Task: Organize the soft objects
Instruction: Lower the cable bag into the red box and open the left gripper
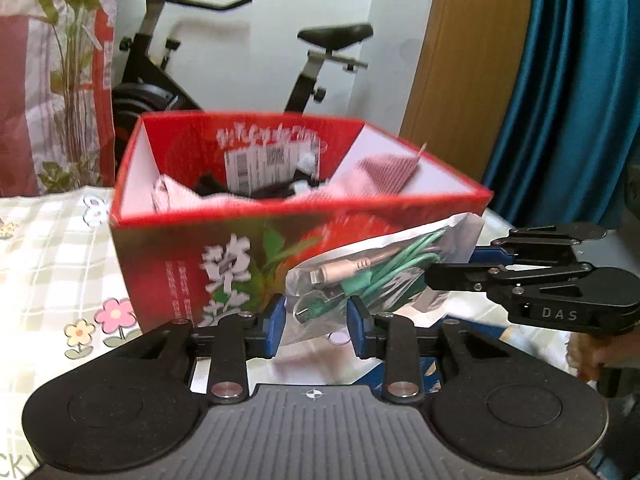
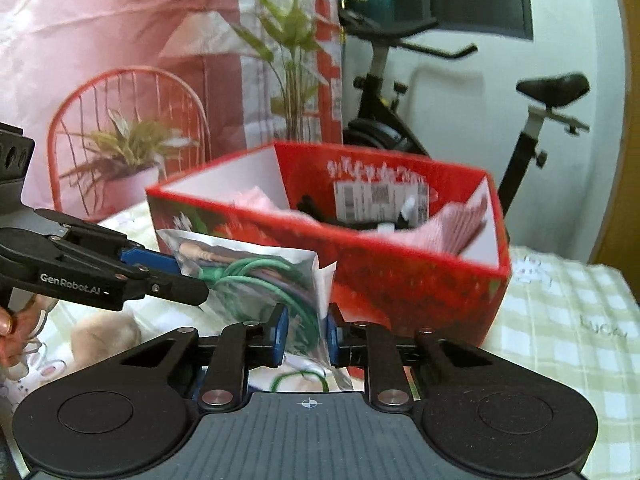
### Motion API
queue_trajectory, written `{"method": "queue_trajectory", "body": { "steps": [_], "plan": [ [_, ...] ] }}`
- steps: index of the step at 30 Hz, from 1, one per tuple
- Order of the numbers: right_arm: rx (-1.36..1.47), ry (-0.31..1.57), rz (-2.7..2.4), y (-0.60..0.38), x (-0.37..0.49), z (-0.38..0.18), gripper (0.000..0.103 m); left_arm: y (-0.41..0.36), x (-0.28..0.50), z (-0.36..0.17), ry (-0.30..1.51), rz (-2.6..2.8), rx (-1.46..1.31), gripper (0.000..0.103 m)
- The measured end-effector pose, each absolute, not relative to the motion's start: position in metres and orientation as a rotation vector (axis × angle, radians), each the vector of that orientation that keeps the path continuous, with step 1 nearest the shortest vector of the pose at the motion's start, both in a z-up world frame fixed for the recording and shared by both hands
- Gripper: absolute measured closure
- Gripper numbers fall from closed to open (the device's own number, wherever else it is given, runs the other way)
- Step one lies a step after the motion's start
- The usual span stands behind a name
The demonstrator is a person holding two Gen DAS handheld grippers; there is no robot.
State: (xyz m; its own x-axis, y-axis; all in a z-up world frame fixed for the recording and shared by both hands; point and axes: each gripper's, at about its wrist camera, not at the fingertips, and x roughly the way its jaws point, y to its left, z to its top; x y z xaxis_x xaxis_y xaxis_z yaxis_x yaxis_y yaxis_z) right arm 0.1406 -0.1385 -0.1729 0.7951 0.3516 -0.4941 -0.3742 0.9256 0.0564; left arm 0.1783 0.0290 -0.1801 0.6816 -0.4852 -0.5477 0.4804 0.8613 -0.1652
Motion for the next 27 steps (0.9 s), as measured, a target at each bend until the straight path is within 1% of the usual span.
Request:
{"method": "queue_trajectory", "body": {
  "steps": [10, 18, 22, 27],
  "plan": [
    [-0.026, 0.407, 0.427, -0.138, 0.131, -0.113, 0.085, 0.039, 0.156, -0.123, 0.478, -0.520, -0.066, 0.068],
    [0.008, 0.380, 0.436, -0.145, 0.159, -0.072, 0.085, 0.039, 0.176, -0.079, 0.398, -0.502, -0.070, 0.068],
    [0.036, 0.413, 0.423, -0.149, 0.191, -0.065, 0.085, 0.039, 0.204, -0.076, 0.438, -0.495, -0.110, 0.068],
    [0.086, 0.533, 0.394, -0.152, 0.231, -0.084, 0.085, 0.040, 0.245, -0.093, 0.571, -0.487, -0.205, 0.068]
  ]
}}
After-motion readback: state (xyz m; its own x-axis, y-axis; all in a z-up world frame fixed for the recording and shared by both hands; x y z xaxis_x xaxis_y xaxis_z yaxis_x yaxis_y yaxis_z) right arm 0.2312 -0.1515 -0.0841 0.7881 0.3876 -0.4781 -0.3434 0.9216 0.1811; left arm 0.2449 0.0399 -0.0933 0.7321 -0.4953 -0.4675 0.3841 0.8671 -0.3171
